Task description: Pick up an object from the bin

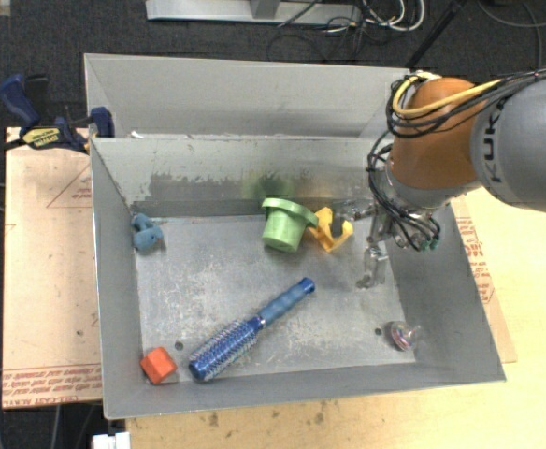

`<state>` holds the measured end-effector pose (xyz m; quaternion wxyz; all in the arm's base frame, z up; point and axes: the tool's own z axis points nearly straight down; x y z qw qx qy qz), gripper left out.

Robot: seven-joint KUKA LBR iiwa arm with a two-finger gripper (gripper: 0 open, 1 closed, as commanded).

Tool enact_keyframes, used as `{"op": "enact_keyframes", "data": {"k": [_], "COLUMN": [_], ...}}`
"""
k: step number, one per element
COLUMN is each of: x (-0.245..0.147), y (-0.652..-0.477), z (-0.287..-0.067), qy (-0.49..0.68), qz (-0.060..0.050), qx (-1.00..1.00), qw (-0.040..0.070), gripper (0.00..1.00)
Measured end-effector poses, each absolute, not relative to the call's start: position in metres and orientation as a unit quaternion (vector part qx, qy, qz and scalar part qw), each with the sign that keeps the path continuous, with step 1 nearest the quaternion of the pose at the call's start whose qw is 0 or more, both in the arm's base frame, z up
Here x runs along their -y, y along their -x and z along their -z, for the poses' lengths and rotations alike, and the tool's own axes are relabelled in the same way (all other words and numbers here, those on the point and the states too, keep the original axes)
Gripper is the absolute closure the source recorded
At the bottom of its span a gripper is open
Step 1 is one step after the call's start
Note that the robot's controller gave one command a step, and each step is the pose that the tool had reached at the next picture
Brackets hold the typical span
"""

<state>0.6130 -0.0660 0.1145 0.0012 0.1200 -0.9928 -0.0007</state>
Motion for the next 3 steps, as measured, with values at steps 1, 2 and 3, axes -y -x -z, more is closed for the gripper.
{"op": "enact_keyframes", "data": {"k": [1,2,3], "x": [0.02,-0.016,-0.014], "y": [-0.648,-0.658,-0.658], "z": [-0.093,-0.07,-0.071], "qy": [-0.188,-0.176,-0.175], "qz": [0.001,0.001,0.001], "qx": [0.982,0.984,0.985], "qw": [-0.002,-0.003,-0.003], "gripper": [0.0,0.0,1.0]}}
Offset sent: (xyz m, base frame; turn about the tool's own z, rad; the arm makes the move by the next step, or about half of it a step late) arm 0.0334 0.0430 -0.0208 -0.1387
